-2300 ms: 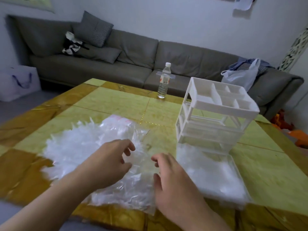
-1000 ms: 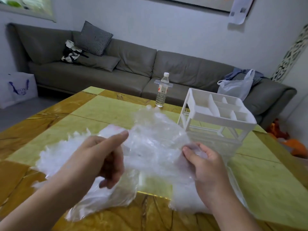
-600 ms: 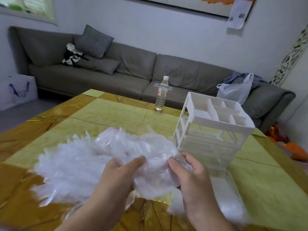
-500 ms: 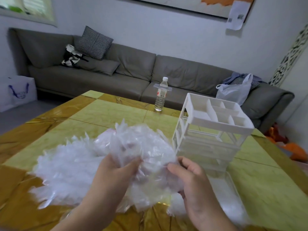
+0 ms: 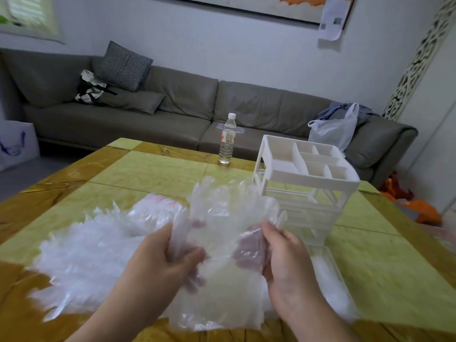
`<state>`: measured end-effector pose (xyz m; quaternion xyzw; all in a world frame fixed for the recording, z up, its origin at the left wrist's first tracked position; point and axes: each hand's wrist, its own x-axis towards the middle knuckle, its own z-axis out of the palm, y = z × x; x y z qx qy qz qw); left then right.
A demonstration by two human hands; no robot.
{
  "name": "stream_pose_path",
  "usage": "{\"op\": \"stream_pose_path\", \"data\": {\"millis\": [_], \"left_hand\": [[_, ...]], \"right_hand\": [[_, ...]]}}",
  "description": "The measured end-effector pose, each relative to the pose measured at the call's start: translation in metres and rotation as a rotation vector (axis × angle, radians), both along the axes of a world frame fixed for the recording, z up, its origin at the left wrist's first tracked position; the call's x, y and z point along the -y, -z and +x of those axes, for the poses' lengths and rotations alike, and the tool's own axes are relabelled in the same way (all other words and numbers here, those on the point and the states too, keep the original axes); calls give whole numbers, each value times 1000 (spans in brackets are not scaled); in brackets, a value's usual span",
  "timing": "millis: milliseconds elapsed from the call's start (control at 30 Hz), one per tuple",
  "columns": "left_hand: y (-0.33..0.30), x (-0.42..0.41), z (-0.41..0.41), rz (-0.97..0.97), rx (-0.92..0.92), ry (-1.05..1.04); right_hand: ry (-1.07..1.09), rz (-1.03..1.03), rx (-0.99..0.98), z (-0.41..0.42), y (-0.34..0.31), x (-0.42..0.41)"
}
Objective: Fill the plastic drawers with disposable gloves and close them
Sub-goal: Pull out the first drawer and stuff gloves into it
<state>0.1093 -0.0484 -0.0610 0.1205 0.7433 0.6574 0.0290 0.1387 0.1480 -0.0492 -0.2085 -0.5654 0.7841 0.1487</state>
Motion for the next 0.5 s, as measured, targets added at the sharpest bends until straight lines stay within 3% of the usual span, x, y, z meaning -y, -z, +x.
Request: {"op": "stream_pose_path", "data": {"millis": [300,500], "left_hand": [[-7,-4,5,84,36,58],[-12,-7,10,240,298,56]], "right_hand": [[23,19,-41,-5,9,-10],[78,114,-78,-8,19,-11]]}}
